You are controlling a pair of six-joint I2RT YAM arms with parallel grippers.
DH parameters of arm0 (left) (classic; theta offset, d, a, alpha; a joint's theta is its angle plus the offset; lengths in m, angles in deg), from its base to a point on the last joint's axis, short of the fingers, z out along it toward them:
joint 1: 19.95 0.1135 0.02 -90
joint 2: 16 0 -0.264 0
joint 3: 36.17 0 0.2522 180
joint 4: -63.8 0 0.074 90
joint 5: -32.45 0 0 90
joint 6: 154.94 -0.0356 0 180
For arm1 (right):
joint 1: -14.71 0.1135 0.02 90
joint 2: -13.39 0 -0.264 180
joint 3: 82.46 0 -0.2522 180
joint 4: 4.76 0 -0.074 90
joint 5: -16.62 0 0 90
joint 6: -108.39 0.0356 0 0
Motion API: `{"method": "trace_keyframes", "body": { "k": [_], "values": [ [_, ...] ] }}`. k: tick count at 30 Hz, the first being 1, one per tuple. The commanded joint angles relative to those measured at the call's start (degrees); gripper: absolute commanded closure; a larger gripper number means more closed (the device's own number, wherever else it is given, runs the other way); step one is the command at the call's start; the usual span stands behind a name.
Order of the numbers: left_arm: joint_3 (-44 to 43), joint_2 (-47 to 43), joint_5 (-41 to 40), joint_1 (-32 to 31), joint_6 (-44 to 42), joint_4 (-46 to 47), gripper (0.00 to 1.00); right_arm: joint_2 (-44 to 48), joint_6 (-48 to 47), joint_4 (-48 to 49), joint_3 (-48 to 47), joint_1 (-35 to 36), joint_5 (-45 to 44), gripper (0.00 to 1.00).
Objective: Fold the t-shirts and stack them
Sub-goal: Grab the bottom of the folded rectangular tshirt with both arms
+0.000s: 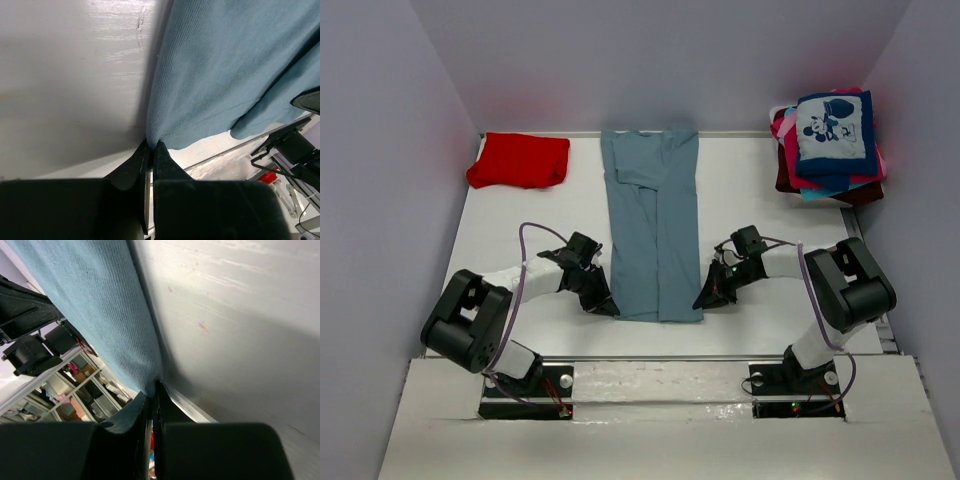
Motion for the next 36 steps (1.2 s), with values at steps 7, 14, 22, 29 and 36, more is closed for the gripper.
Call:
{"method": "trace_keyframes", "body": {
  "k": [7, 14, 22, 29, 36],
  "values": [
    [0.95, -3.22, -1.96, -0.38, -2.04, -4.45, 0.94, -0.73, 2.2, -9.39, 0.43, 0.64, -4.05, 0.93],
    [1.04, -4.28, -2.31, -0.38, -2.04, -5.24, 0.94, -0.38, 1.85, -10.27, 0.6, 0.64, -5.01, 0.93],
    [1.65, -4.98, -2.66, -0.38, -2.22, -6.03, 0.94, 0.14, 1.85, -10.88, 1.4, 0.64, -6.42, 0.93],
    [2.71, -6.56, -3.1, -0.38, -2.31, -7.35, 0.94, 0.76, 2.28, -10.53, 2.98, 0.64, -7.65, 0.93],
    [3.85, -8.32, -3.36, -0.38, -2.13, -7.7, 0.94, 0.85, 2.2, -10.27, 3.68, 0.64, -7.57, 0.93]
  ]
}}
